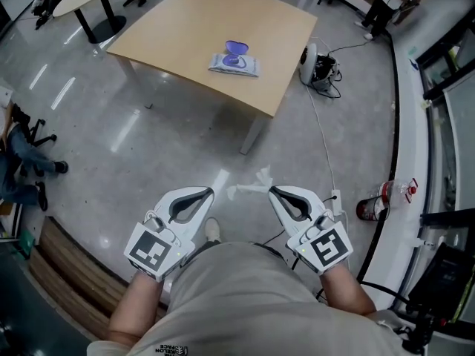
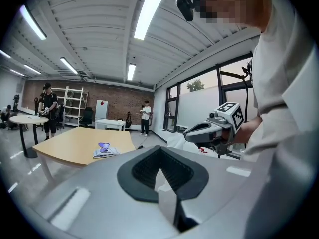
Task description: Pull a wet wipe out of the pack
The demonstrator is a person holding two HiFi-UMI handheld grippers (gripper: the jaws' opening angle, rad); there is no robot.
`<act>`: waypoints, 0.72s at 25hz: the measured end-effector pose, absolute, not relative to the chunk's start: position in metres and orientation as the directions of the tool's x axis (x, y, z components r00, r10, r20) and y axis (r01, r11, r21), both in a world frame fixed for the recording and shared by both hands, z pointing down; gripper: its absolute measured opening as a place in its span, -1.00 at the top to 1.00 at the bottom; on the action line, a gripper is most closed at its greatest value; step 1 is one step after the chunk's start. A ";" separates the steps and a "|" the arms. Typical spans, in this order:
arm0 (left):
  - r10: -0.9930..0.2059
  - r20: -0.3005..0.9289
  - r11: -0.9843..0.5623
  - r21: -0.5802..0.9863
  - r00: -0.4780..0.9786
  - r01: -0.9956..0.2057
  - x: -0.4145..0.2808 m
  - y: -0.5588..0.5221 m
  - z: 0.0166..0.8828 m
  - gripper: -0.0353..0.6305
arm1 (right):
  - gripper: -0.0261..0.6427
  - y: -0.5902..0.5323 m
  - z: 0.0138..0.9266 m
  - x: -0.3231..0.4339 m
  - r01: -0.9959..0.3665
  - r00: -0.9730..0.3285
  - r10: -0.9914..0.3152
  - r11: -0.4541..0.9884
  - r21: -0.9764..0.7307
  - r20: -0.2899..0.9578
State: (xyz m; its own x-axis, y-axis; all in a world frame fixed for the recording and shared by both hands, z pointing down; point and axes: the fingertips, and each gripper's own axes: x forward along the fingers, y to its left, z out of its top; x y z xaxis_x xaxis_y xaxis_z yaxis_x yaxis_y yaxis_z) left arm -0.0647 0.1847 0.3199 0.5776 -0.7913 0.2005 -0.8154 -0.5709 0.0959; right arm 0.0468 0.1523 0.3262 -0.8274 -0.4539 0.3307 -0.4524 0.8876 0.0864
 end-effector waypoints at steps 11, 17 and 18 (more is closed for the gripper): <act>-0.821 0.233 -0.515 0.094 0.521 -0.852 0.024 0.228 0.315 0.88 | 0.90 0.208 0.318 0.137 -0.392 -0.876 -0.388 0.919 0.046 0.287; -0.826 0.216 -0.517 0.077 0.521 -0.852 0.076 0.256 0.314 0.88 | 0.90 0.234 0.317 0.182 -0.365 -0.892 -0.366 0.929 0.054 0.265; -0.829 0.213 -0.514 0.070 0.516 -0.855 0.085 0.264 0.312 0.88 | 0.91 0.242 0.315 0.190 -0.362 -0.894 -0.363 0.931 0.056 0.261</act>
